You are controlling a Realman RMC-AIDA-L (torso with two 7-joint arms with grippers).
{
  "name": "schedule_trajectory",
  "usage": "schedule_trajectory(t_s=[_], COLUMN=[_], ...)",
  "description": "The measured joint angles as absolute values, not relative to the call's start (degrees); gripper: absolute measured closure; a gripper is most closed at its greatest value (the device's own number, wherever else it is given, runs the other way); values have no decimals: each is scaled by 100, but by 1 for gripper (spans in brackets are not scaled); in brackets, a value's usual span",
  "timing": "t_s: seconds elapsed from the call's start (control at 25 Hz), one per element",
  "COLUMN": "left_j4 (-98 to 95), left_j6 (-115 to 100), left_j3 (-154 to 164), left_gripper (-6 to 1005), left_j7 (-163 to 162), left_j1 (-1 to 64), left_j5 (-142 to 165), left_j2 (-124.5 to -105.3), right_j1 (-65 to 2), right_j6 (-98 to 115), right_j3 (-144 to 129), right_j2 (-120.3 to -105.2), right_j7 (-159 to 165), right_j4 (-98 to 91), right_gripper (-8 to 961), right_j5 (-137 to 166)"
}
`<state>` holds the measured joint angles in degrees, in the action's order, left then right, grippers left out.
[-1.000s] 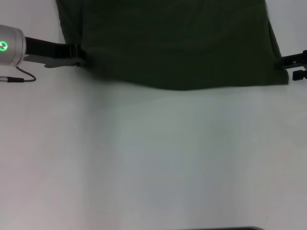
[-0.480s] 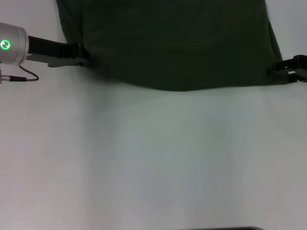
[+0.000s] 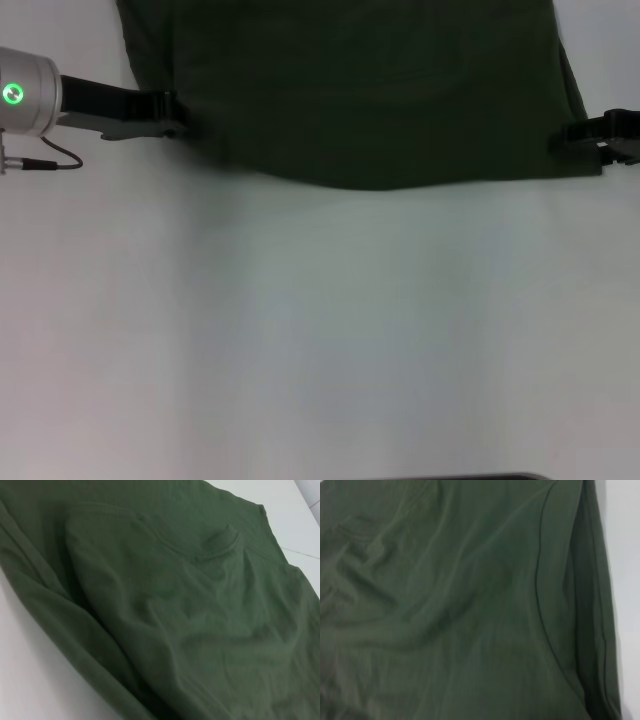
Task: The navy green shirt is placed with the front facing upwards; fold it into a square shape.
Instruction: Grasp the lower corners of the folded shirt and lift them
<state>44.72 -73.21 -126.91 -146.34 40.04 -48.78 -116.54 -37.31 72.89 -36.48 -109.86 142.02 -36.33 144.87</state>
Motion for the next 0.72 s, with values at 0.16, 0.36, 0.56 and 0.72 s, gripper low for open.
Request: schedule_trajectory(t_s=[0.16,0.36,0.56,0.72], left_j4=[4445,4440,4432,4438], left_j6=[-7308,-7304,-7303,-7303], left_j3=[-12691,-12690,-12683,-12682], left_gripper=[993,993,993,993], left_j7=[-14634,-14634,-14634,-14634], left_j1=[4019,4025,4039,4056], left_j5=[-4878,-4878,-4878,-4878], left_j2=[-11650,-11650,-11653,-11654], right_j1=[-3749,-3783,-3808,-3827], right_j6=[7273,7302,7318,7369], right_j3=[-3647,-3639,-3638,-3638], right_j2=[-11019,-11022,-11026,-11028], right_j7=[14202,14202,14202,14199], right_j4=[-3630,-3629,-3630,-3630], right_gripper=[102,102,108,121], right_j5=[14483,14466,14466,14466])
